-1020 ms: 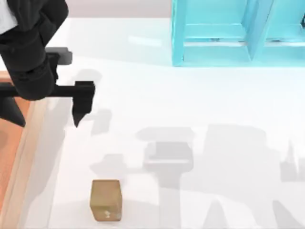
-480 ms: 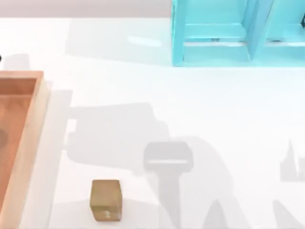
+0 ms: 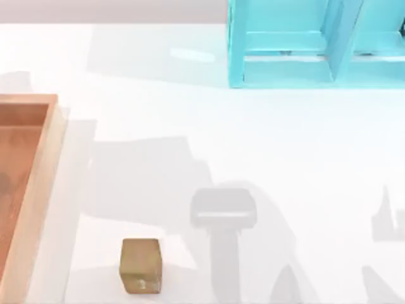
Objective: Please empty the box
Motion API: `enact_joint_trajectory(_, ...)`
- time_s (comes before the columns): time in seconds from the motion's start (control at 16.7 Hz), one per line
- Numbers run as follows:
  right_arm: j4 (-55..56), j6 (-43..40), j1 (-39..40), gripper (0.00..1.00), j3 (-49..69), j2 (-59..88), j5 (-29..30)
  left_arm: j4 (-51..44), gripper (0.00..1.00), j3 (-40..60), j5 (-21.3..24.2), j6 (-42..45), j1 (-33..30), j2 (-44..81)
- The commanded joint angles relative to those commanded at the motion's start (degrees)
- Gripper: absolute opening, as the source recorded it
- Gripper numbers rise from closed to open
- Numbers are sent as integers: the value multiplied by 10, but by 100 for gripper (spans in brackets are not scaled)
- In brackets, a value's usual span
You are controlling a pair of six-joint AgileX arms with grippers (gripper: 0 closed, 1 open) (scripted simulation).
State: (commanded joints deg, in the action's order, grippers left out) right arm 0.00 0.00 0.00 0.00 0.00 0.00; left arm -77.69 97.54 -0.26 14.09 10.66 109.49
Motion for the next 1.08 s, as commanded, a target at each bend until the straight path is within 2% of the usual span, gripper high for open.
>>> enact_joint_trajectory(0.42, 0, 0, 0, 100, 0, 0, 0, 116, 100, -22, 0, -6, -6, 91)
enact_joint_trajectory(0.78, 0, 0, 0, 100, 0, 0, 0, 199, 100, -161, 0, 2, 3, 40)
enact_joint_trajectory(1.08, 0, 0, 0, 100, 0, 0, 0, 214, 100, -179, 1, 4, 5, 37)
